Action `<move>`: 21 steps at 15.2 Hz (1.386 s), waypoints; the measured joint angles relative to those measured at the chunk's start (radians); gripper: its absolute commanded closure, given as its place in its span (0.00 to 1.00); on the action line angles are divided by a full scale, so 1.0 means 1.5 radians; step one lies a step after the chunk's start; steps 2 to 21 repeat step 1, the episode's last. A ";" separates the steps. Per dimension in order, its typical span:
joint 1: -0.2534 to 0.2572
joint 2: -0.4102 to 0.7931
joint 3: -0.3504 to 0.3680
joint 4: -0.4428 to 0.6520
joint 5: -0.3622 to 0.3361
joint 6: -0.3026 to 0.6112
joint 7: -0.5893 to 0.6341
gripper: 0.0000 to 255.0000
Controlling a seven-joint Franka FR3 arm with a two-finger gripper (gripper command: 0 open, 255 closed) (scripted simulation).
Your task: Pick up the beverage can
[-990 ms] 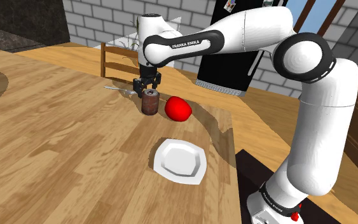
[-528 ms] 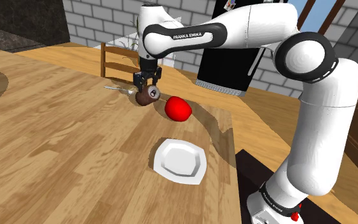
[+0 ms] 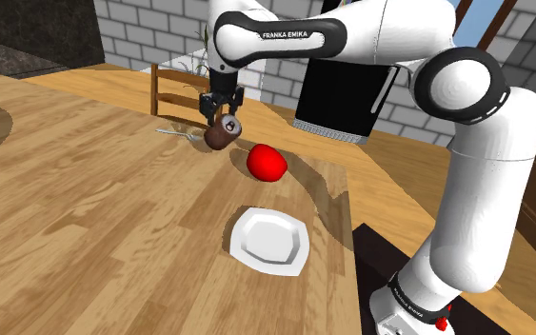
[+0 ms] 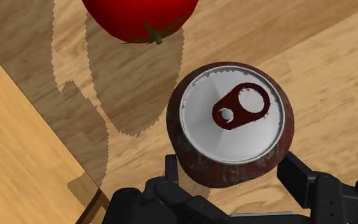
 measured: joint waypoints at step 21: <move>0.000 0.000 0.000 0.006 0.000 -0.006 -0.001 1.00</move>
